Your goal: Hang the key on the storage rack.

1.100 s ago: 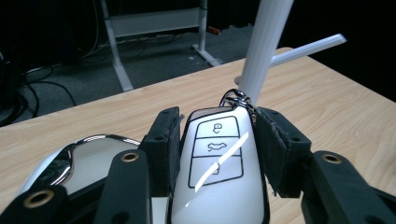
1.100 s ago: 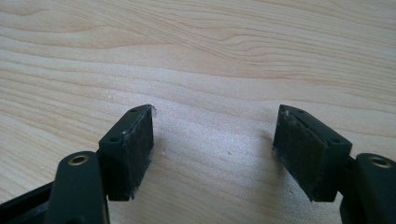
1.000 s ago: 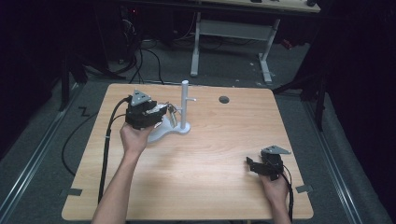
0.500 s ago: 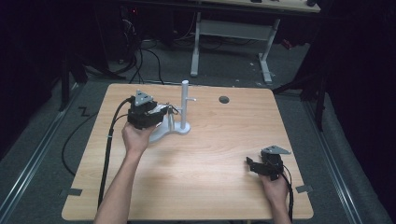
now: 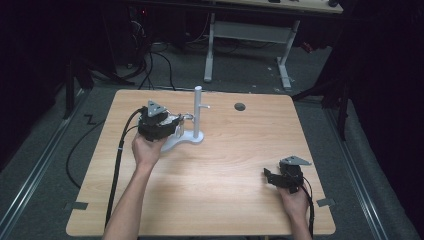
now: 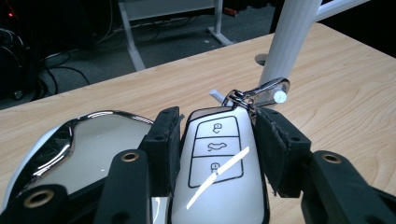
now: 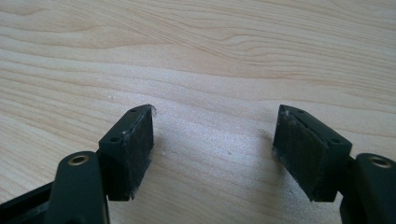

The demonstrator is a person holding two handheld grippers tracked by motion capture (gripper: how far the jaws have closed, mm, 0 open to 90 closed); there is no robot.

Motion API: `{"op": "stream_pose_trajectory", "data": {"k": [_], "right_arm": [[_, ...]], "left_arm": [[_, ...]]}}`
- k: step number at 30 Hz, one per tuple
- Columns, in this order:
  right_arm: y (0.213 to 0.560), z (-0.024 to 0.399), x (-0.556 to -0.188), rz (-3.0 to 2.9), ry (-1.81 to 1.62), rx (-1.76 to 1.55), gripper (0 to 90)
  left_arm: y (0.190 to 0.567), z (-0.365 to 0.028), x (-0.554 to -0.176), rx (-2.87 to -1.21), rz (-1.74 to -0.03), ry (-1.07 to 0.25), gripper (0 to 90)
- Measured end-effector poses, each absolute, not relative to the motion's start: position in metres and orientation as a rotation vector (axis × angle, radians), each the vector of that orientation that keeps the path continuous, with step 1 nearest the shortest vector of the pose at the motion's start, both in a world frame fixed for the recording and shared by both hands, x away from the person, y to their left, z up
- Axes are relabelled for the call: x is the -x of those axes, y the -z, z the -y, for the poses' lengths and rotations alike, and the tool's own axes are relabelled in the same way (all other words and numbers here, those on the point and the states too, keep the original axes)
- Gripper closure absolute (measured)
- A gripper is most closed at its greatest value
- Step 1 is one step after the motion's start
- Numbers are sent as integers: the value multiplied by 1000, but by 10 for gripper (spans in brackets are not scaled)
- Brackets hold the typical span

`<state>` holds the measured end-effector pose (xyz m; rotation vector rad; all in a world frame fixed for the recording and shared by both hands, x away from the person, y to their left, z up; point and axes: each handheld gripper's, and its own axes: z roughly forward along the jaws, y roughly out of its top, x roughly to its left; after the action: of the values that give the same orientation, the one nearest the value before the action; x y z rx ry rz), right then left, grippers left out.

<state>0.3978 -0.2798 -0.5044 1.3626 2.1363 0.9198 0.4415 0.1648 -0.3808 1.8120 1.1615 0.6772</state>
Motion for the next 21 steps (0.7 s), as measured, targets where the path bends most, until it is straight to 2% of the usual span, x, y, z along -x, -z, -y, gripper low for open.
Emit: {"op": "stream_pose_trajectory", "data": {"k": [21], "right_arm": [[504,280,-398,-2136,-919,-1362,289]], "left_arm": [[395,-150,-442,-1862,-1155,-674,519]]}}
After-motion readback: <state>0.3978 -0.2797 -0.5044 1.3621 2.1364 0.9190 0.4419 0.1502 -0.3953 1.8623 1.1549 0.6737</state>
